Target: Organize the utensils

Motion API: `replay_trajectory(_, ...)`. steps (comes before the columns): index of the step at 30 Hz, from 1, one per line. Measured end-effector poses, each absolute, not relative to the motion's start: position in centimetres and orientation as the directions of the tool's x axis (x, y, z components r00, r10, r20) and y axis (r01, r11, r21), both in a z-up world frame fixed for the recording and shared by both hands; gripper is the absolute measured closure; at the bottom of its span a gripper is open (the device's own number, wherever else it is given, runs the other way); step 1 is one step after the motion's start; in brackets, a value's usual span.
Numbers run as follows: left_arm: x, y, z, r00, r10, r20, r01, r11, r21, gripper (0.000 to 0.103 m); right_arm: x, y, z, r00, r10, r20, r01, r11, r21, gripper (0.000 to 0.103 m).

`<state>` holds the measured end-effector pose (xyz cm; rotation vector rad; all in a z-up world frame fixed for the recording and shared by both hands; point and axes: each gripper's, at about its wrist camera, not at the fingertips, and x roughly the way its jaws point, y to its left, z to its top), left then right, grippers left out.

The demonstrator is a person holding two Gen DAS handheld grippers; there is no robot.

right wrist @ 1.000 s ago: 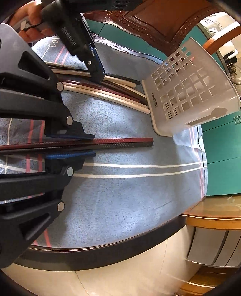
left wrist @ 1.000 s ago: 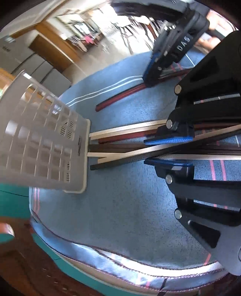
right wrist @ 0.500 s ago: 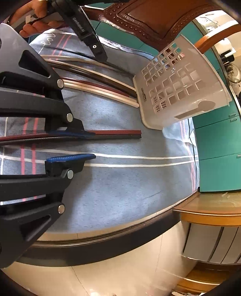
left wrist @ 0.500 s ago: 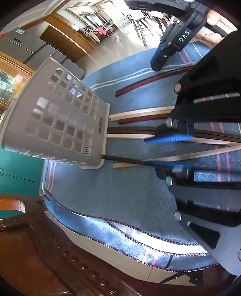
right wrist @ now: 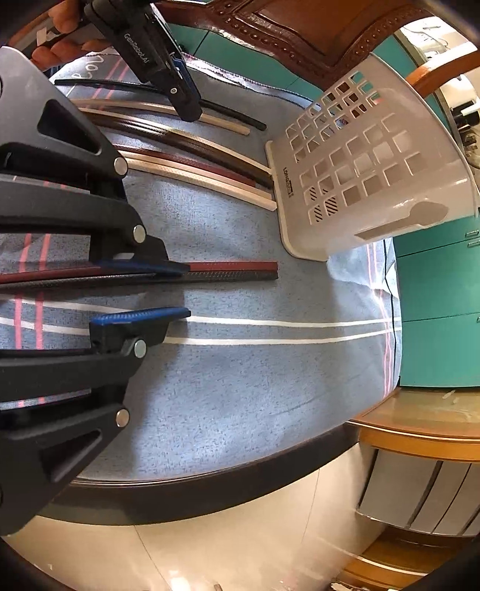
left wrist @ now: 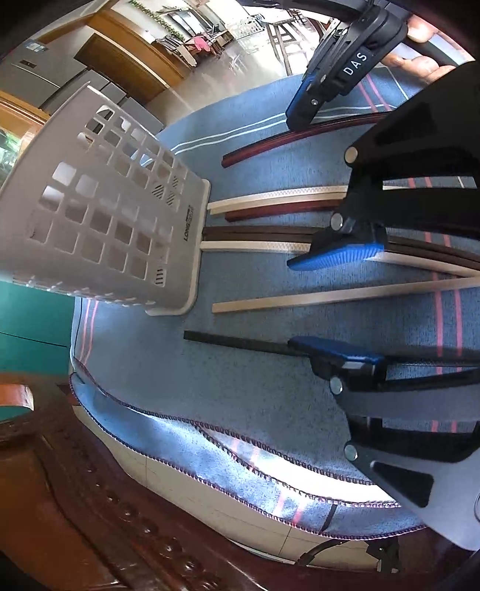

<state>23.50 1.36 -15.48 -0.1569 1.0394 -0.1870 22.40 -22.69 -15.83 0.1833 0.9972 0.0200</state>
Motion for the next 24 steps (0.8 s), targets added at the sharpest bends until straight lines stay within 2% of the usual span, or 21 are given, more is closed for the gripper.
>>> replay_trajectory(5,22.9,1.2,-15.0,0.498,-0.232,-0.836,0.1,0.972,-0.211,0.061,22.8,-21.7,-16.2,0.511,0.117,-0.852,0.052,0.985,0.166,0.084)
replay_trajectory(8,22.6,1.0,-14.5,0.508,-0.238,-0.828,0.11,0.971,-0.212,0.059,22.9,-21.0,-16.3,0.528,0.073,-0.846,0.055,0.991,0.12,0.084)
replay_trajectory(12,22.4,0.9,-14.0,0.519,-0.245,-0.819,0.118,0.97,-0.215,0.058,22.9,-21.3,-16.2,0.523,0.119,-0.844,0.07,0.981,0.181,0.09)
replay_trajectory(15,22.4,0.8,-13.7,0.526,-0.249,-0.813,0.122,0.968,-0.218,0.056,22.5,-21.5,-15.6,0.531,0.154,-0.834,0.066,0.973,0.221,0.09)
replay_trajectory(17,22.3,0.7,-13.5,0.528,-0.252,-0.811,0.126,0.968,-0.218,0.056,22.1,-21.5,-14.9,0.547,0.158,-0.822,0.06,0.972,0.227,0.094)
replay_trajectory(21,22.1,0.5,-13.2,0.534,-0.25,-0.808,0.132,0.968,-0.213,0.054,21.5,-21.5,-13.6,0.563,0.218,-0.797,0.043,0.956,0.291,0.094)
replay_trajectory(24,22.0,0.6,-13.3,0.536,-0.245,-0.808,0.13,0.969,-0.208,0.054,21.2,-21.4,-13.3,0.577,0.165,-0.8,0.052,0.97,0.238,0.094)
